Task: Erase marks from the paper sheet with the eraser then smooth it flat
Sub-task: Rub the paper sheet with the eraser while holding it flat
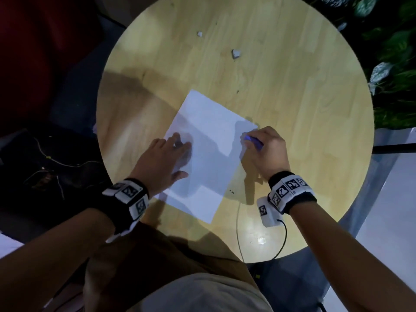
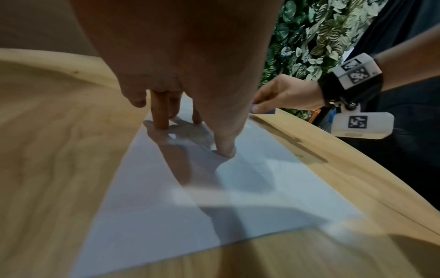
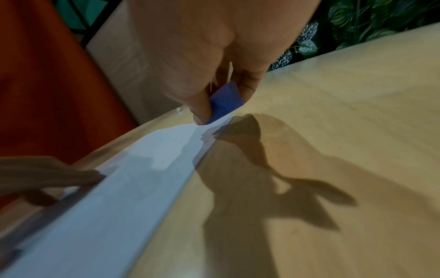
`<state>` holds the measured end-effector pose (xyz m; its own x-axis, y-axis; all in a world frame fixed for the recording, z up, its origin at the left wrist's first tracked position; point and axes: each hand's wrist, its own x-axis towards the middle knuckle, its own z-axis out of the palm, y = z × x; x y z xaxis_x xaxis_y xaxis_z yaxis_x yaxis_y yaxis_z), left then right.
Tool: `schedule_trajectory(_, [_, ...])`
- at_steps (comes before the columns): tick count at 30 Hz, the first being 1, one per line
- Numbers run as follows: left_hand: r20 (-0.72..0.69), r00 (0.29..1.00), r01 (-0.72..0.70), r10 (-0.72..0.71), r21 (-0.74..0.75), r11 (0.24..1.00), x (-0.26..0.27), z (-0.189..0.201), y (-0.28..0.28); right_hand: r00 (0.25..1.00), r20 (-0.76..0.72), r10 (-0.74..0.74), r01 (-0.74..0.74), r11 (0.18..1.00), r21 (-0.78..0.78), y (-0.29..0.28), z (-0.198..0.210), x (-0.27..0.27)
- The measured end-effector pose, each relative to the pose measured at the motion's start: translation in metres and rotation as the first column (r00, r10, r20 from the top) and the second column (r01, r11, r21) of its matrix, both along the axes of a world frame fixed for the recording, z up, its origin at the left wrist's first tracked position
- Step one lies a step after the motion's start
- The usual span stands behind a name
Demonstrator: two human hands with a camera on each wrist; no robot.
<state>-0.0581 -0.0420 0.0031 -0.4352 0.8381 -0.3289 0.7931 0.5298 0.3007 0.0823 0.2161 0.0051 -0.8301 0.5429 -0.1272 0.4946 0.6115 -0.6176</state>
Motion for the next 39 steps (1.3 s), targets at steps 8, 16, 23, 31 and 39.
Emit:
schedule_trajectory(8, [-0.049, 0.994, -0.096, 0.101, 0.110, 0.989, 0.017, -0.001, 0.035, 0.974, 0.103, 0.201, -0.197, 0.979, -0.044, -0.024, -0.017, 0.001])
schedule_trajectory(16, [0.111, 0.993, -0.019, 0.031, -0.108, 0.994, 0.013, -0.033, 0.085, 0.960, 0.054, 0.274, -0.278, 0.957, 0.079, -0.018, -0.017, -0.035])
schedule_trajectory(23, [0.075, 0.997, 0.016, -0.004, -0.155, 0.988, 0.009, -0.033, 0.085, 0.891, 0.106, 0.441, -0.452, 0.883, 0.127, -0.033, -0.005, 0.015])
schedule_trajectory(31, [0.102, 0.995, 0.025, -0.008, -0.168, 0.986, 0.008, -0.031, 0.087, 0.940, 0.087, 0.330, -0.341, 0.920, 0.191, -0.015, -0.017, -0.028])
schedule_trajectory(39, [0.090, 0.995, 0.048, -0.031, -0.189, 0.981, 0.002, -0.031, 0.094, 0.906, 0.112, 0.409, -0.423, 0.888, 0.178, -0.021, -0.005, 0.000])
